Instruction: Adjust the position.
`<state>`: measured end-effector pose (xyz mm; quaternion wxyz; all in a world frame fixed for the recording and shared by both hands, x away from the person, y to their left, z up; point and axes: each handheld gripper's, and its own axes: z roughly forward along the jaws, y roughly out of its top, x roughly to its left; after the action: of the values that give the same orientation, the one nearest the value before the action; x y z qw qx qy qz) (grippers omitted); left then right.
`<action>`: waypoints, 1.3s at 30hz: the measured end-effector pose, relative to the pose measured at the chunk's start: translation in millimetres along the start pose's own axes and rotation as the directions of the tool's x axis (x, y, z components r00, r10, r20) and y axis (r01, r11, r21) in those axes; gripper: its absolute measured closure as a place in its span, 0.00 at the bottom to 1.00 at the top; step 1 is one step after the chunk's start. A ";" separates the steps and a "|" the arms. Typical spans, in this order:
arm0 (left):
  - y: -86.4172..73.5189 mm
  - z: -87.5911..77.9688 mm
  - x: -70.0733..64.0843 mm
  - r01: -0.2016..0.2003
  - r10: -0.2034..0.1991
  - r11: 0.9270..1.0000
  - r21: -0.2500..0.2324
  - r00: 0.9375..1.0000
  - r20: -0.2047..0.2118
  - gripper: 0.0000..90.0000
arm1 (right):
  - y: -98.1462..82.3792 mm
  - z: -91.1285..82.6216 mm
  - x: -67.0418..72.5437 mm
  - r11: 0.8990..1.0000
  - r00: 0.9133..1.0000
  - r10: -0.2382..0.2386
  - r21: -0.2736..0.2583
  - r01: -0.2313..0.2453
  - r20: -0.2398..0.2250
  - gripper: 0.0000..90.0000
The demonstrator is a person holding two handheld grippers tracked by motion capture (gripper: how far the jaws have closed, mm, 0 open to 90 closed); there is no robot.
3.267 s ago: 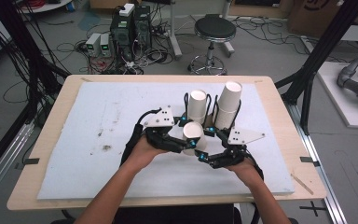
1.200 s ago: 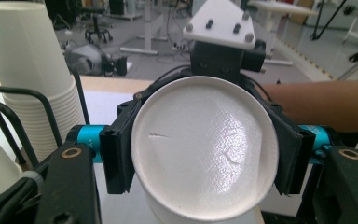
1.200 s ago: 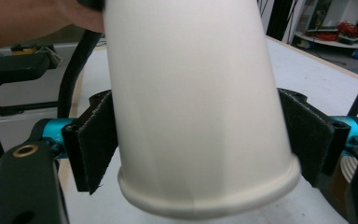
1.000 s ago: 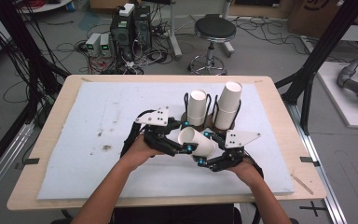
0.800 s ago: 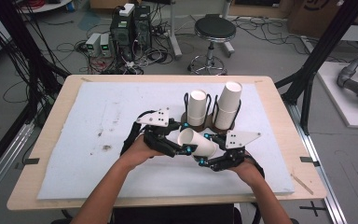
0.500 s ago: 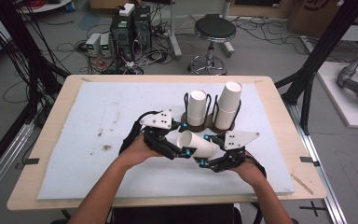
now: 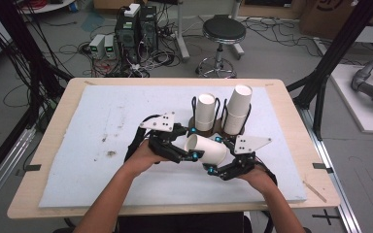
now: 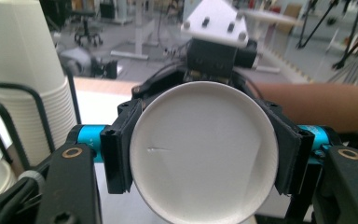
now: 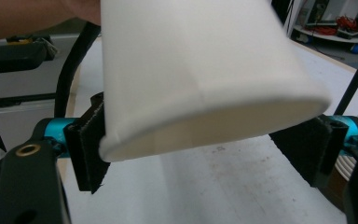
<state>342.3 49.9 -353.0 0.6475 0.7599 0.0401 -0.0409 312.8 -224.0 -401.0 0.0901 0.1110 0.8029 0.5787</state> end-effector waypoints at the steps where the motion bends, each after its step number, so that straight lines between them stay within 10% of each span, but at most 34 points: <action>1: -1.1 0.0 0.4 0.006 -0.006 1.000 -0.008 1.000 0.001 0.40 | 0.7 0.0 0.3 1.000 1.000 -0.005 -0.010 0.005 -0.003 0.26; 9: -7.8 -1.8 1.9 0.029 -0.029 1.000 0.002 1.000 0.005 0.40 | 1.5 -3.5 -1.9 1.000 0.999 -0.020 -0.005 0.019 -0.044 0.40; 15: -6.3 -5.3 1.8 0.038 -0.034 0.998 0.046 0.996 -0.080 0.26 | 1.8 -5.5 -3.3 0.998 0.999 -0.039 0.047 0.040 -0.017 0.42; 30: -7.8 -1.5 0.0 -0.006 0.004 0.996 0.094 1.000 0.014 0.40 | 3.4 -3.9 -1.6 0.996 0.997 -0.040 0.075 0.045 -0.071 0.43; 39: -12.2 -6.9 3.4 0.040 -0.039 0.998 -0.040 0.999 0.026 0.40 | 5.5 -11.0 -3.3 0.998 0.998 0.021 -0.055 -0.024 -0.051 0.25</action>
<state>344.4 58.7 -364.3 0.6621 0.7453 0.0479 -0.0623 313.4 -233.2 -392.3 0.0665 0.1030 0.7871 0.6046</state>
